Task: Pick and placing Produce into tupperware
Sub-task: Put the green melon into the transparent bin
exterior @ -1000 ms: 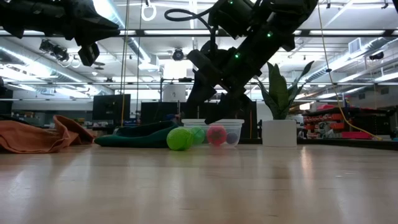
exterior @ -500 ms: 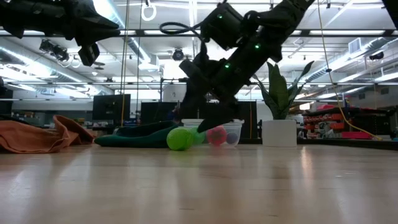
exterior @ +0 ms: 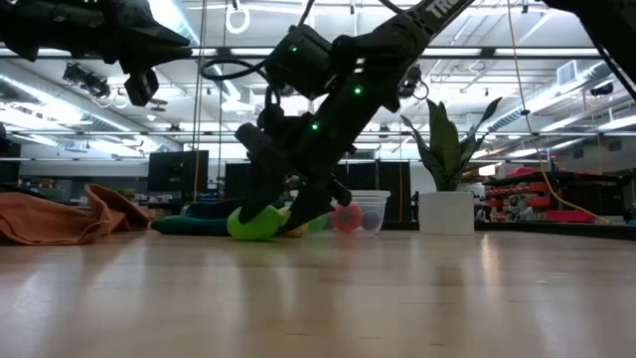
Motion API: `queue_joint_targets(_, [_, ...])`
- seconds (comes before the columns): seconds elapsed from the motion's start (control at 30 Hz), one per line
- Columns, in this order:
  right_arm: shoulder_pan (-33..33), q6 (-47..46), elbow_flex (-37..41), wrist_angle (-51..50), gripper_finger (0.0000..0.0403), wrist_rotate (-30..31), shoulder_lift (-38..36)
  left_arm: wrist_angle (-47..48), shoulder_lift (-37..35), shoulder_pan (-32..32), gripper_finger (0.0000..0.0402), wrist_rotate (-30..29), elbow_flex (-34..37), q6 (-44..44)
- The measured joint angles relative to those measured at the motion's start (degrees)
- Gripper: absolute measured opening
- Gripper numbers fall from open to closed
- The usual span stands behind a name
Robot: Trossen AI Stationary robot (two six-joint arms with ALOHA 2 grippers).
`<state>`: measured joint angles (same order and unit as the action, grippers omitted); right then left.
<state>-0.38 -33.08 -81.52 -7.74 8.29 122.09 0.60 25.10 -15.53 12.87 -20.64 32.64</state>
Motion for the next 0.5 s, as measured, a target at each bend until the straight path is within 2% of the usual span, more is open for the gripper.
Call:
queue_joint_targets(0.23, [0.15,0.39,-1.12,-0.52,0.0276,0.11,1.49,0.02,-0.02,0.00,0.0066,0.05,0.00,0.18])
queue_joint_targets(0.5, [0.15,1.84,-1.13,-0.32,0.0213,0.17,1.42,0.13,-0.02,0.02,0.0058,0.08,0.00,0.08])
